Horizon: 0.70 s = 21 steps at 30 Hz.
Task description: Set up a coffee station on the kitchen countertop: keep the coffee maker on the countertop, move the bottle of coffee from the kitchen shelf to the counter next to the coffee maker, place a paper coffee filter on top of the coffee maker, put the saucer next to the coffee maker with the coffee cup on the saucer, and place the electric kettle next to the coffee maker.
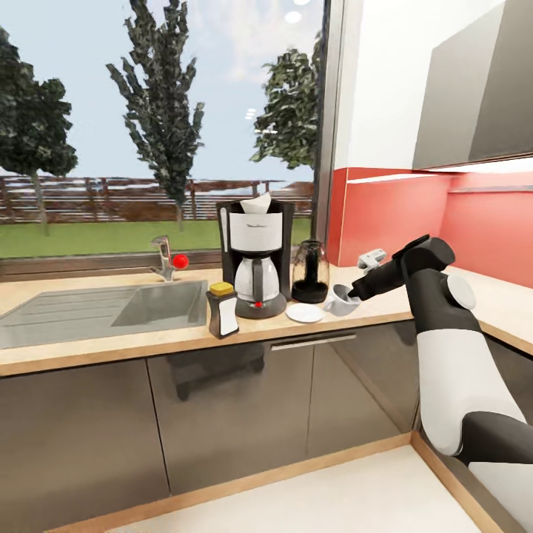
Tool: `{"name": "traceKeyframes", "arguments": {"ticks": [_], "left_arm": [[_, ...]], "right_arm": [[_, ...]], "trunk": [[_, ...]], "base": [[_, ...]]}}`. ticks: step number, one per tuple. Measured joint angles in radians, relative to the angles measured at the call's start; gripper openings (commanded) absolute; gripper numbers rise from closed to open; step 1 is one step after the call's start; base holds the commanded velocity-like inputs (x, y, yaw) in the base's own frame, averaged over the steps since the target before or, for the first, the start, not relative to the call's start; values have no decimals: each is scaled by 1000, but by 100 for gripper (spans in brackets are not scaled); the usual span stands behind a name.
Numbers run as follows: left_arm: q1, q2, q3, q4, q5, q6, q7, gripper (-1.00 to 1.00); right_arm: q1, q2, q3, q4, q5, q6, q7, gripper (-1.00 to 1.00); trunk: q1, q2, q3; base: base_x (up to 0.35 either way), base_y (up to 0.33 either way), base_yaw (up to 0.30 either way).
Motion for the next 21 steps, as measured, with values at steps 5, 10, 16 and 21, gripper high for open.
{"name": "traceKeyframes", "arguments": {"ticks": [5, 10, 16, 21], "left_arm": [[0, 3, 1, 2, 0, 0, 1, 100], [18, 39, 5, 12, 6, 4, 3, 100], [88, 42, 63, 12, 12, 2, 3, 100], [110, 42, 86, 12, 12, 0, 3, 100]], "right_arm": [[0, 0, 0, 0, 0, 0, 0, -100], [0, 0, -1, -1, -1, 0, -1, -100], [0, 0, -1, -1, -1, 0, -3, -100], [0, 0, 0, -1, 0, 0, -3, -100]], "trunk": [[0, 0, 0], [0, 0, 0], [0, 0, 0], [0, 0, 0]], "base": [[0, 0, 12], [0, 0, 2], [0, 0, 0], [0, 0, 0]]}}
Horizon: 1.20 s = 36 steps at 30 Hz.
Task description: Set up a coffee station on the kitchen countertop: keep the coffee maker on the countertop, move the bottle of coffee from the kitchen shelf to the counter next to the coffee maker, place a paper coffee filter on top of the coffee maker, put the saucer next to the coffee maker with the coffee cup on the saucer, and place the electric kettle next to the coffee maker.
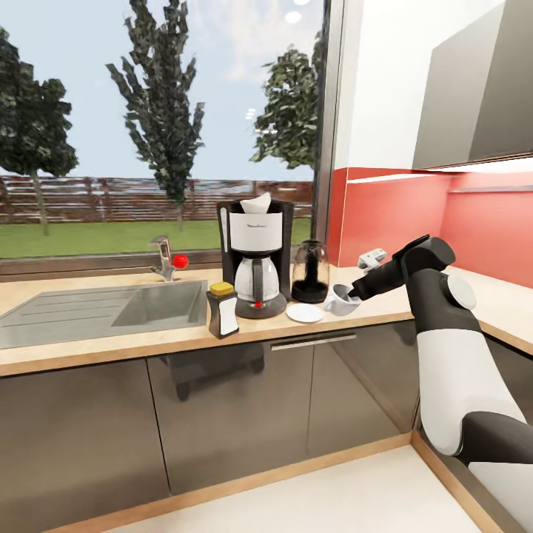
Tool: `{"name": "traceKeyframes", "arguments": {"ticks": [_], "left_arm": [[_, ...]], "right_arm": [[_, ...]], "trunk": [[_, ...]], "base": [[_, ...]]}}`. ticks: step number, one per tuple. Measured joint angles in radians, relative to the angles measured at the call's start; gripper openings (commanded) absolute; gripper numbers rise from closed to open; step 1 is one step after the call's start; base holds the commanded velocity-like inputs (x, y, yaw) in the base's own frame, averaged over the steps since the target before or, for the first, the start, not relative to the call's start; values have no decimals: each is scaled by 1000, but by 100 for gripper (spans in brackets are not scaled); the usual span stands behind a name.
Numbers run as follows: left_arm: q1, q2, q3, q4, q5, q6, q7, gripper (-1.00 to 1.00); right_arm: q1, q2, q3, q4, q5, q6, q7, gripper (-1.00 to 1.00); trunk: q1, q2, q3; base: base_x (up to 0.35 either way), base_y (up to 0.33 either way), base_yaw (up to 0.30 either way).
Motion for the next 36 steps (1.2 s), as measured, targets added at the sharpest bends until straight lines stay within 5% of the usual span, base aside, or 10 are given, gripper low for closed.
{"name": "traceKeyframes", "arguments": {"ticks": [14, 19, 21, 22, 24, 36], "left_arm": [[8, -3, 10, -1, 0, -2, 68, 100], [8, -4, 12, -1, -1, -2, 77, 100], [8, -4, 13, -1, -1, -2, 79, 100], [8, -4, 13, -1, 0, -2, 79, 100], [8, -5, 14, -2, -1, -2, 79, 100], [8, -5, 14, -2, 0, -3, 78, 100]], "right_arm": [[0, 0, 6, -1, 3, -1, 0, -100], [0, 1, 14, -1, 47, -1, -1, -100], [0, 2, 25, 0, 71, -1, -1, -100], [0, 4, 72, -1, 89, -1, 0, -100], [0, 5, 91, -1, 94, -1, 0, -100], [0, 30, 110, 7, 97, -1, -3, -100]], "trunk": [[0, 0, 0], [0, 0, 0], [0, 0, 0], [0, 0, 0], [0, 0, 0], [0, 0, 0]], "base": [[102, -38, 0], [29, -11, 0], [109, -2, 0], [196, -1, 0], [144, 0, 0], [63, 33, 0]]}}
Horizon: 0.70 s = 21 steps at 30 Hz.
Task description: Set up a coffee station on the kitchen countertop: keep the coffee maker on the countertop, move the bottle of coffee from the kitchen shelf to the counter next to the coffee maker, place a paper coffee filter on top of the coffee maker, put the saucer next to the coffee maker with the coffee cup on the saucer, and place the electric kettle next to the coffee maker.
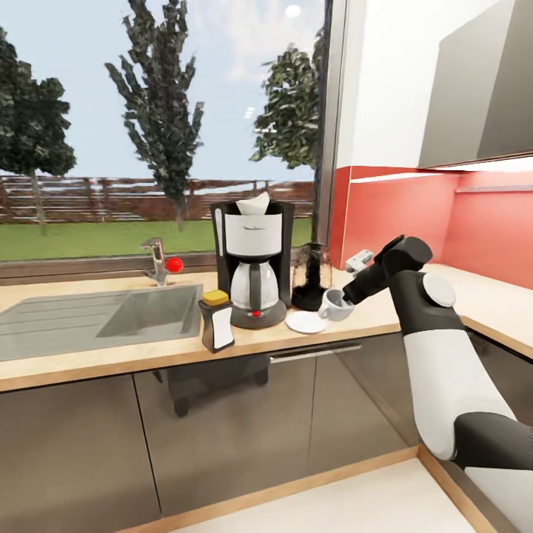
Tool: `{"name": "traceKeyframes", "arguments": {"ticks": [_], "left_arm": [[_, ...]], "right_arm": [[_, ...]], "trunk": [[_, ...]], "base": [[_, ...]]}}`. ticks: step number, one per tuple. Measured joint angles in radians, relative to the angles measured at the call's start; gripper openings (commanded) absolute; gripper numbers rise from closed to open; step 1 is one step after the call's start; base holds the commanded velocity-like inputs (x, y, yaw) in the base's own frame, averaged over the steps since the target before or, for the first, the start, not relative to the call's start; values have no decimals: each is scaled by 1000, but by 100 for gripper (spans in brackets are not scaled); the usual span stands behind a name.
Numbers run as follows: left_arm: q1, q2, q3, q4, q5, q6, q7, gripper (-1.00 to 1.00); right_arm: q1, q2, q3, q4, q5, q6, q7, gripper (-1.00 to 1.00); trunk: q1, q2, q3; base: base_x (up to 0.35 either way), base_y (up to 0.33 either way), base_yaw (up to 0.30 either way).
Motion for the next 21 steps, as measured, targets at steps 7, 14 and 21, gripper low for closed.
{"name": "traceKeyframes", "arguments": {"ticks": [7, 14, 21], "left_arm": [[0, 1, 0, 0, 0, -1, -6, 100], [0, 1, 0, 0, 0, -1, -6, 100], [0, 1, 0, -1, 0, -1, -6, 100]], "right_arm": [[0, 22, 1, 1, 0, -1, -1, -100], [0, 24, 0, 3, -2, -3, -2, -100], [0, 25, 0, 4, -4, -2, -2, -100]], "trunk": [[0, 0, 0], [0, 0, 0], [0, 0, 0]], "base": [[102, 82, 0], [71, 36, 0], [110, 3, 0]]}}
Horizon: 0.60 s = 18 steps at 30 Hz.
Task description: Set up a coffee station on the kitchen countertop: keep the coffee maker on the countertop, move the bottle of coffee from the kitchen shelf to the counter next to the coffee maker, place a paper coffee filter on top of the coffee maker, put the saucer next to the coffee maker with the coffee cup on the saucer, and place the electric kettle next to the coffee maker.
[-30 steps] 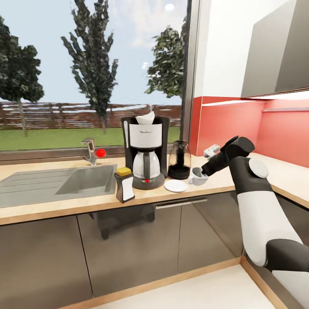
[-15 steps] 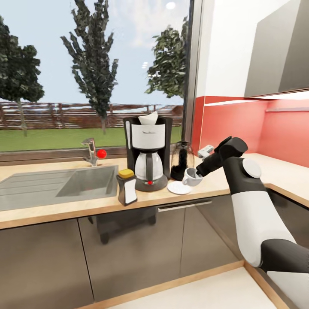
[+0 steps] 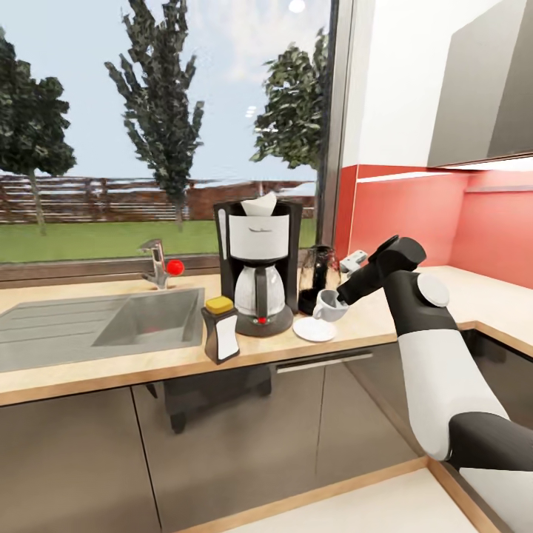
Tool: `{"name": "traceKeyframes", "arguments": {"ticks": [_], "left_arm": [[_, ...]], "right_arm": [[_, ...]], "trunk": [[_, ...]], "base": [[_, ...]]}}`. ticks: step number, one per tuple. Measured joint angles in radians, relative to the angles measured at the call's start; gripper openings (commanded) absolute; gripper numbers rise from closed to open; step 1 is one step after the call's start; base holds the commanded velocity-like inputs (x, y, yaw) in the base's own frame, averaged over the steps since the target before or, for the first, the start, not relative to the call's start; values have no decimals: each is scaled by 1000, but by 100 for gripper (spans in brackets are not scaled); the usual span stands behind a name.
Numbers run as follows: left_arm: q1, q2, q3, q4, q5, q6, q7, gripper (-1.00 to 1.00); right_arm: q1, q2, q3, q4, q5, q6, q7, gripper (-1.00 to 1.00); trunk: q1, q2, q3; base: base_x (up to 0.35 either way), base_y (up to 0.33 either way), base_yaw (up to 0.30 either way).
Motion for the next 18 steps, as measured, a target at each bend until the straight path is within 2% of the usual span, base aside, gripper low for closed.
{"name": "traceKeyframes", "arguments": {"ticks": [8, 18], "left_arm": [[0, 0, 0, -1, 0, 0, 0, 100], [0, 0, 0, -1, 0, 0, -3, 100]], "right_arm": [[0, 0, 0, 50, -4, -1, -1, -100], [0, 7, -1, 99, -6, -1, -2, -100]], "trunk": [[0, 0, 0], [0, 0, 0]], "base": [[101, 0, 0], [6, 0, 0]]}}
